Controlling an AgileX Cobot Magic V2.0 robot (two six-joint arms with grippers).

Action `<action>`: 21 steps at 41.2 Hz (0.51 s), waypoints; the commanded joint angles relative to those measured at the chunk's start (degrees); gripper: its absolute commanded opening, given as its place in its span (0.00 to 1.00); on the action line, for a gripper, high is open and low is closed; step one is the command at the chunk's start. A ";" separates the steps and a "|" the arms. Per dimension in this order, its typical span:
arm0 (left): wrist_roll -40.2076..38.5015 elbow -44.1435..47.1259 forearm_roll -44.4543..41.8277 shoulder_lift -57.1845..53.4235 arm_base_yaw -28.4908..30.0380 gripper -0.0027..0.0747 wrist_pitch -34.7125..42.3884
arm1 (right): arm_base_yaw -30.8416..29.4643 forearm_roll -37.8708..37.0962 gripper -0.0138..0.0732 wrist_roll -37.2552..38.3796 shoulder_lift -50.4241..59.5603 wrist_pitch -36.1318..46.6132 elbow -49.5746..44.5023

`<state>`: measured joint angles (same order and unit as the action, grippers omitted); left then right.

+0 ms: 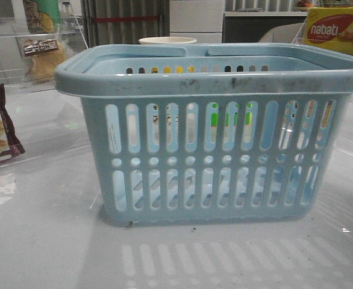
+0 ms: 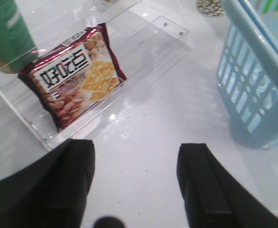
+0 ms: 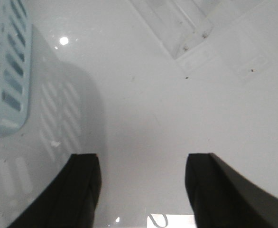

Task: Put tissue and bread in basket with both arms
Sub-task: 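Grasp the white tissue pack on the shelf with the right gripper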

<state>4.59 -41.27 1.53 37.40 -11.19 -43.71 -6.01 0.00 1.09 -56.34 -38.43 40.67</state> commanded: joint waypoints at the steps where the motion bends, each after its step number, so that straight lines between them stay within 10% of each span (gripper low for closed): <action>1: 0.09 -1.74 0.75 0.30 -3.23 0.62 4.57 | -2.69 -0.82 0.74 0.28 -3.88 5.09 5.81; 21: 0.09 -1.74 1.20 0.30 -6.88 0.62 4.57 | -5.81 -0.82 0.74 0.28 -28.65 12.31 26.70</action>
<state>4.72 -41.27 2.11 37.40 -17.59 -43.63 -11.48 0.00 1.21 -82.75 -30.61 62.12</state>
